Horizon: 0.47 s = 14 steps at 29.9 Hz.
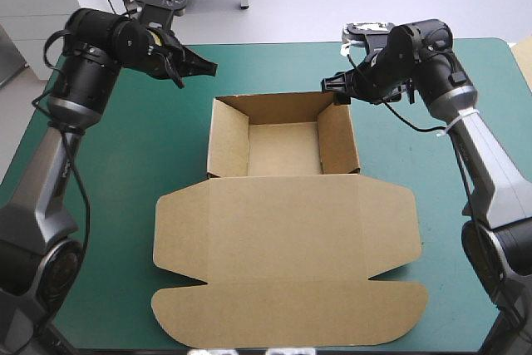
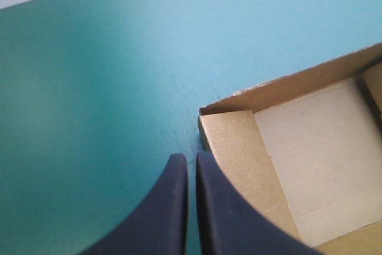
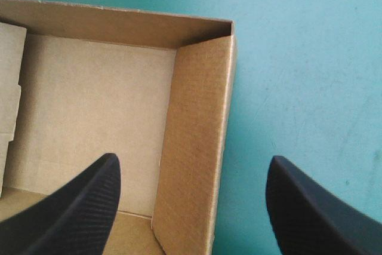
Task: Fold the box
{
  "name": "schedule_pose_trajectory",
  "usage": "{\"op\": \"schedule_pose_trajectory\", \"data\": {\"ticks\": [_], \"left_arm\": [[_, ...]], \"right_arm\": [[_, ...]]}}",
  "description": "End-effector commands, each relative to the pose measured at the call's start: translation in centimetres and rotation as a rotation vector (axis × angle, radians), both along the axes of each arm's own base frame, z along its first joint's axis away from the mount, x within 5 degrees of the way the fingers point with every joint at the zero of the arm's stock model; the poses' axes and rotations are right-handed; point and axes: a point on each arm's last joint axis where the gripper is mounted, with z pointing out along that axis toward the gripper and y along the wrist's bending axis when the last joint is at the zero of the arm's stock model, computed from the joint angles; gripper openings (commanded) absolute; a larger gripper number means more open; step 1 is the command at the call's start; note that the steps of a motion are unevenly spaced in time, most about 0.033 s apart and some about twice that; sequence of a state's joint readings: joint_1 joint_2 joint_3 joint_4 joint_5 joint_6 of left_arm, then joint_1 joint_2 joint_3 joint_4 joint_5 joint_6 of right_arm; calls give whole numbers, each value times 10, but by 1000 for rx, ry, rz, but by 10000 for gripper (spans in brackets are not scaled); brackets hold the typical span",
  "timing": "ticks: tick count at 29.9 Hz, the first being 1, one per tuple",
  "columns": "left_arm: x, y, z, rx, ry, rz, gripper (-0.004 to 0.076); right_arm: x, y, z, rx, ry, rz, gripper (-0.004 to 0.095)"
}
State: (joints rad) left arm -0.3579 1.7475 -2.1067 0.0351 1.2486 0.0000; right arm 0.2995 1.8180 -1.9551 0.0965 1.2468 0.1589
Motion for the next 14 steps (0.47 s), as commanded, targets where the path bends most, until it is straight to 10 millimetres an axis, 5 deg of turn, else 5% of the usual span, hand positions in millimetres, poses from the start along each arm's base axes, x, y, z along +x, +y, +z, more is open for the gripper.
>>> {"op": "schedule_pose_trajectory", "data": {"ticks": [1, 7, 14], "left_arm": [[-52, 20, 44, -26, -89, 6, -8], [-101, 41, 36, 12, -58, 19, -8], [-145, 66, -9, 79, -83, 70, -8]], "right_arm": [[-13, -6, 6, 5, -2, -4, 639], [-9, -5, -37, -16, 69, -13, 638], [-6, -4, -53, -17, 59, -15, 639]]}}
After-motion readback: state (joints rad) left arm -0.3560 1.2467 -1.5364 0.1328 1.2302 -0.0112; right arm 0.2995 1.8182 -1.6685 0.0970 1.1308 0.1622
